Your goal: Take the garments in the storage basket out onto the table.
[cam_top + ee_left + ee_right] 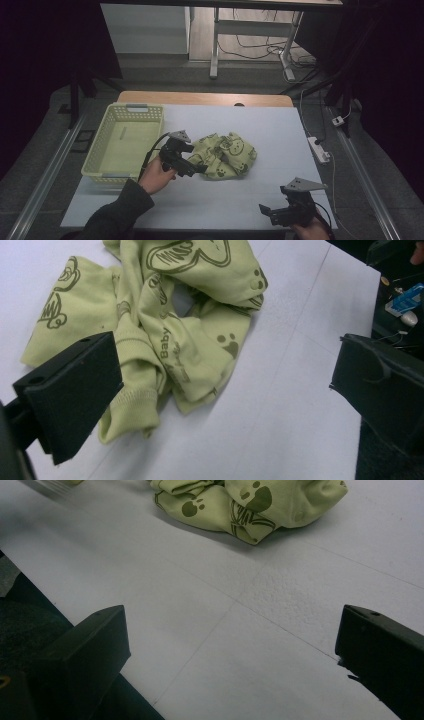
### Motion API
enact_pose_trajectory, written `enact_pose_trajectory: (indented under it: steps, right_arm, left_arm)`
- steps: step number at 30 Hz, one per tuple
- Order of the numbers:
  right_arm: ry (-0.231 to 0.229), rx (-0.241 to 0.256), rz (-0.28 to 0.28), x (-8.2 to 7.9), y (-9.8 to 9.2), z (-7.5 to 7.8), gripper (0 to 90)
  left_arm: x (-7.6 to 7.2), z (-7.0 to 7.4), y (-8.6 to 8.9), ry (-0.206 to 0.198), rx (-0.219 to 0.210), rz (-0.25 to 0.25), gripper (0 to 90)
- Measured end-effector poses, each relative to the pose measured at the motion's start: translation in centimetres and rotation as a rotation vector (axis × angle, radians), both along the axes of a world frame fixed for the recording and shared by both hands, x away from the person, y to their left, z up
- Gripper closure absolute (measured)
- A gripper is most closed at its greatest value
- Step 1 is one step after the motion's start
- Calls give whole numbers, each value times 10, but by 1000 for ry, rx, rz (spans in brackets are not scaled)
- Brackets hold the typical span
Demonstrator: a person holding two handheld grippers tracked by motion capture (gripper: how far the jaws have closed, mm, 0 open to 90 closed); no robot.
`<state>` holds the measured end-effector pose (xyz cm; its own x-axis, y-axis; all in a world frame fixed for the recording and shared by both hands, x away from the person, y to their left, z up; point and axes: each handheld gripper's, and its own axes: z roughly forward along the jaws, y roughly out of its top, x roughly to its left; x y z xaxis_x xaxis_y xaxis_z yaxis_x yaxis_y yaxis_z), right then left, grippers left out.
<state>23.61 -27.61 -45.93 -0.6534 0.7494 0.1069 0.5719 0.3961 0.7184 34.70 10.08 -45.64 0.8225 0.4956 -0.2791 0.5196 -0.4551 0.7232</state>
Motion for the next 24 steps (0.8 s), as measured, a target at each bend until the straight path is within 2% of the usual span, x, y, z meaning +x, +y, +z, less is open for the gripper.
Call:
enact_pose_trajectory:
  steps: [9,12,17,21,24]
  right_arm:
    - [-13,-16,-2,-1,1,1,6]
    - [-24,-24,5,-2,2,1,6]
    - [-34,-30,9,-3,3,1,6]
    - [-33,-24,8,-3,3,1,6]
    - [-32,-23,9,-3,3,1,5]
  left_arm:
    - [-20,4,17,-5,-29,11,1]
    - [-30,6,27,-6,-40,32,1]
    - [-46,9,49,3,-86,75,3]
    - [-61,9,67,-3,-85,128,4]
    - [-70,8,80,4,-98,143,5]
